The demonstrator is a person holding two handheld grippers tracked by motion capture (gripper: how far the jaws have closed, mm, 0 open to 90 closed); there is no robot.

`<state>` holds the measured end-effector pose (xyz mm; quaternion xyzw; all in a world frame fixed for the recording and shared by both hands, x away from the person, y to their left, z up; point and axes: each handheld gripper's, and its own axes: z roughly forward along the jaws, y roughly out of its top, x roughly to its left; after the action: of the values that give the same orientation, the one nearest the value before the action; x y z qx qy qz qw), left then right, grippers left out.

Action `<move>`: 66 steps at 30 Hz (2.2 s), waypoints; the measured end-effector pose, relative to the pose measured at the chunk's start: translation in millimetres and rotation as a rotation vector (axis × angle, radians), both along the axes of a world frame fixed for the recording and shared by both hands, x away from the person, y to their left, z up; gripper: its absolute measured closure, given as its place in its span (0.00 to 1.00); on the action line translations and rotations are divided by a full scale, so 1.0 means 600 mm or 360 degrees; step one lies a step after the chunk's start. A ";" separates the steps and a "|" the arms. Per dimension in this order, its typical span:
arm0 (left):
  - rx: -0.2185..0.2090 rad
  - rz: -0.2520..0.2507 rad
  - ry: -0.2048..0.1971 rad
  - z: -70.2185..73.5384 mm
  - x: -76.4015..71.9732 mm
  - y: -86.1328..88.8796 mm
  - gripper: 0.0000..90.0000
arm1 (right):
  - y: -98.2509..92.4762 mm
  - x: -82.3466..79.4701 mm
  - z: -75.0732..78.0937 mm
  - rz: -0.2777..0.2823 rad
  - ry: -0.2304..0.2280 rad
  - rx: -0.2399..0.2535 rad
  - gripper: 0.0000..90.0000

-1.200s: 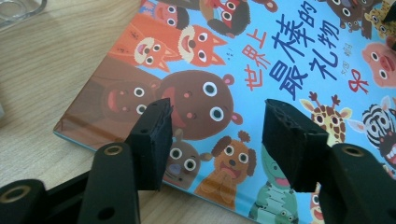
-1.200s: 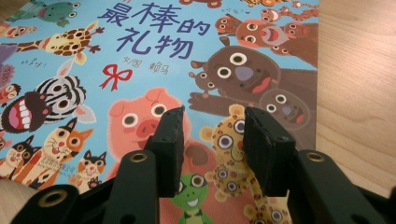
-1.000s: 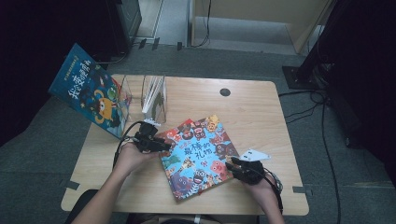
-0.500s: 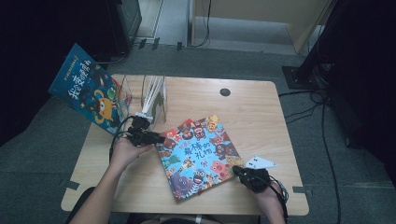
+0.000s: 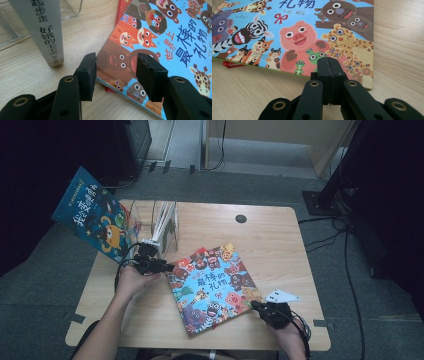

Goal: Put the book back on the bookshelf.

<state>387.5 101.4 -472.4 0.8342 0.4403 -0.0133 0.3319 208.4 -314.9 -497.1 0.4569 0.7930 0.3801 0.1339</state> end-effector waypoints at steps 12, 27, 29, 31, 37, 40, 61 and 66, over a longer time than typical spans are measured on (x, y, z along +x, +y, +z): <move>-0.0005 -0.0005 -0.0004 -0.005 0.007 0.001 0.54 | 0.000 -0.006 -0.002 0.0013 0.0031 -0.0022 1.00; -0.0021 -0.0034 -0.0002 -0.007 0.006 -0.008 0.53 | -0.002 -0.010 -0.007 0.0015 0.0079 -0.0042 0.98; -0.0042 -0.0050 0.0003 -0.004 0.004 -0.010 0.53 | -0.002 -0.010 -0.007 0.0015 0.0081 -0.0041 0.98; -0.0040 -0.0053 -0.0016 -0.002 0.002 -0.012 0.53 | -0.002 -0.010 -0.007 0.0015 0.0081 -0.0035 0.98; -0.0037 -0.0059 -0.0055 0.000 0.001 -0.023 0.51 | -0.004 -0.009 -0.008 0.0015 0.0082 -0.0019 0.99; -0.0045 -0.0055 -0.0050 -0.002 0.004 -0.026 0.50 | -0.005 -0.008 -0.008 0.0013 0.0085 -0.0017 1.00; -0.0015 -0.0028 -0.0029 0.002 -0.009 -0.002 0.47 | -0.012 0.000 -0.011 -0.0053 0.0075 -0.0017 1.00; 0.0016 -0.0032 -0.0025 0.002 -0.012 0.002 0.46 | -0.012 0.005 -0.011 -0.0058 0.0072 -0.0020 1.00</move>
<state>380.5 102.9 -471.0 0.8402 0.4294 -0.0078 0.3310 211.6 -322.0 -503.4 0.4790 0.7897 0.3621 0.1256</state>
